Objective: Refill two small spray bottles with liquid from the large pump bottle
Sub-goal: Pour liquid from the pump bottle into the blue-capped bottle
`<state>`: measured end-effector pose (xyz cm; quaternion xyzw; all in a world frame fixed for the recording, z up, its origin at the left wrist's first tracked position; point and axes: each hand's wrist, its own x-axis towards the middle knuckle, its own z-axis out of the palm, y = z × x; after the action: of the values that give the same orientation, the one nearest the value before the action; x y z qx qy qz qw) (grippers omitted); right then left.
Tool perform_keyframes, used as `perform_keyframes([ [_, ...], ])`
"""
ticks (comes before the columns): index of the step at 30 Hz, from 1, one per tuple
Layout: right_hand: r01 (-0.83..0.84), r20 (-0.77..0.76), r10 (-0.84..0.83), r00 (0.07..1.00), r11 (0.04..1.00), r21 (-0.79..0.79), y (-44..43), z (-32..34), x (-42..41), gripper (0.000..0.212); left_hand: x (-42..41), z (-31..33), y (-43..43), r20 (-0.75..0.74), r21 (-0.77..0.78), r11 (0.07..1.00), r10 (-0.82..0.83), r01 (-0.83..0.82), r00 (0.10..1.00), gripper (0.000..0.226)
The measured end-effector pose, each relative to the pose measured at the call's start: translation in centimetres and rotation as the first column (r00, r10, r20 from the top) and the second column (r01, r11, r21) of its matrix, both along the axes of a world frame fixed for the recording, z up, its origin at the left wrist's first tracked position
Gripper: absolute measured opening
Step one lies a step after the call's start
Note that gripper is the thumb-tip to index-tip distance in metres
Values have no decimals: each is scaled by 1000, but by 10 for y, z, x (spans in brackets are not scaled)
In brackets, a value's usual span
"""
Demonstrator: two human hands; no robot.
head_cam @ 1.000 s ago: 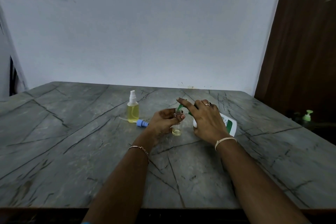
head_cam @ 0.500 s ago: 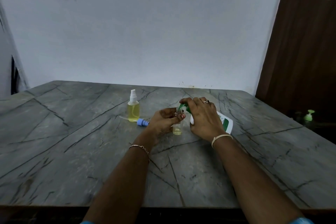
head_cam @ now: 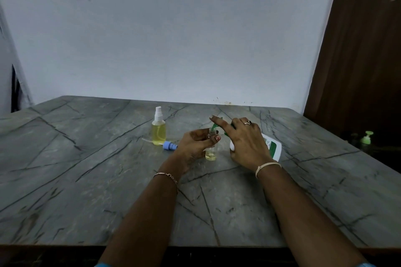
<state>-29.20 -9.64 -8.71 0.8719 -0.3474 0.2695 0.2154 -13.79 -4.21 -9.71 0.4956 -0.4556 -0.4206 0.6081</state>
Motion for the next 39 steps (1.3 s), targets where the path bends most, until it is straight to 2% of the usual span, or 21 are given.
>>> perform_keyframes([
  [3,-5,5,5,1000,999,37,-1,1,1,99,0,0,0,5,3,1000,5,-5,1000,22],
  [15,-57,92,51,994,996,67,-3,2,6,80,-1,-1,-2,40,11,1000,13,-14,999,19],
  [21,-21,43,20,999,999,43,-2,2,6,87,0,0,-1,-3,32,999,12,-12,1000,16],
  [29,-5,14,5,1000,1000,-19,0,-1,2,108,4,-2,-3,-38,35,999,-13,14,999,36],
  [35,-20,22,19,1000,999,38,-2,1,3,91,4,-3,-4,-34,34,999,-13,15,999,39],
  [39,-48,70,44,997,997,58,-3,1,7,82,2,-3,-4,-31,35,999,-2,4,1000,28],
])
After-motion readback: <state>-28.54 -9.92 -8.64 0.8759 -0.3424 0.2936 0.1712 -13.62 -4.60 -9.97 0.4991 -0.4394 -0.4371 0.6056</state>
